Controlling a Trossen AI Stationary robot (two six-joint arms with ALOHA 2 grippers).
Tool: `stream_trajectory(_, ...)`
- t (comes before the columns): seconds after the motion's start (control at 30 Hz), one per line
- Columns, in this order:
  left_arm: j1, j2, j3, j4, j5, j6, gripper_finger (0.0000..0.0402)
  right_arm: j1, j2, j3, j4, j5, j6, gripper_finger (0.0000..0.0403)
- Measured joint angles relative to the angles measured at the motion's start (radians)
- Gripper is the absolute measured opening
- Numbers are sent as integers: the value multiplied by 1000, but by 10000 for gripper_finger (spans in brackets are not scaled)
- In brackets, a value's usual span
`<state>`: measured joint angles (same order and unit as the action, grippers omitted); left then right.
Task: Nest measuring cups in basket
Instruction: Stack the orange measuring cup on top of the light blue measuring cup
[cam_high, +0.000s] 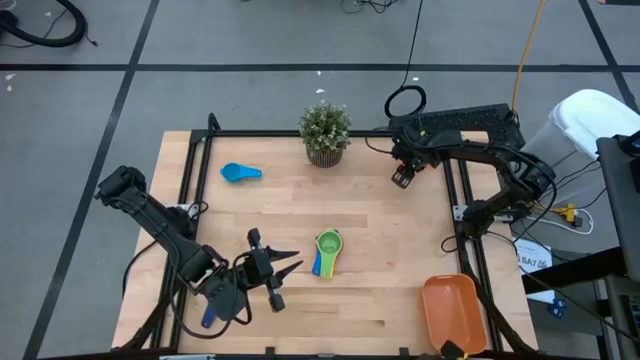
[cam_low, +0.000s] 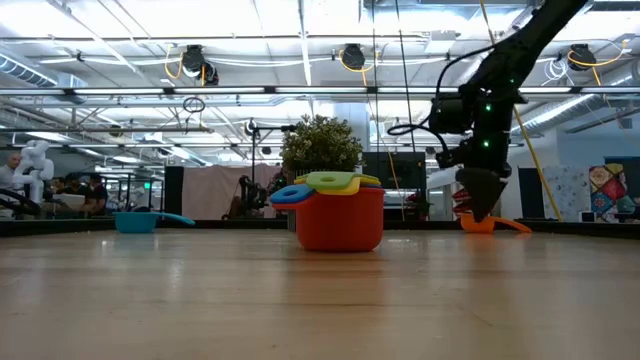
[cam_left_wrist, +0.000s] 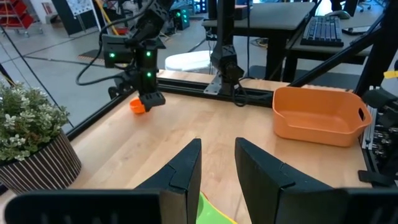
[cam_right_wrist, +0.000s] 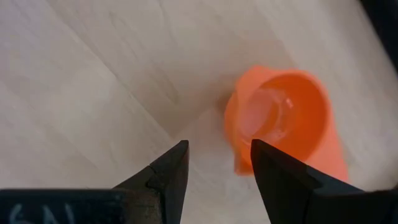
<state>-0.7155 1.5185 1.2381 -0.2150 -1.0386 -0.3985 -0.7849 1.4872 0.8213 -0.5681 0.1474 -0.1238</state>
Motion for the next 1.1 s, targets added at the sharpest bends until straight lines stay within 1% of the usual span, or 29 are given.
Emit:
stream_trajectory(0.23, 0, 0, 0, 0, 0, -1, 102, 0, 0, -52, 57, 1, -6, 163)
stream_trajectory(0.3, 0, 0, 0, 0, 0, -2, 102, 0, 0, -55, 58, 2, -13, 156)
stream_trajectory(0.4, 0, 0, 0, 0, 0, -2, 102, 0, 0, -55, 60, 4, -10, 119)
stream_trajectory(0.53, 0, 0, 0, 0, 0, -2, 102, 7, 0, -55, 56, 1, -8, 27)
stream_trajectory(0.57, 0, 0, 0, 0, 0, -2, 102, 11, 0, -55, 53, -13, -10, 14)
stream_trajectory(0.63, 0, 0, 0, 0, 0, -2, 102, 27, 0, -55, 56, -42, 3, 9)
stream_trajectory(0.77, 0, 0, 0, 0, 0, -2, 102, 103, -1, -54, 67, -68, 41, 3)
stream_trajectory(0.97, 0, 0, 0, 1, 0, -2, 102, 264, 0, -53, 129, -74, 114, 1)
stream_trajectory(1.1, 0, 0, 0, 1, 0, -2, 102, 375, 0, -21, 183, -77, 174, 1)
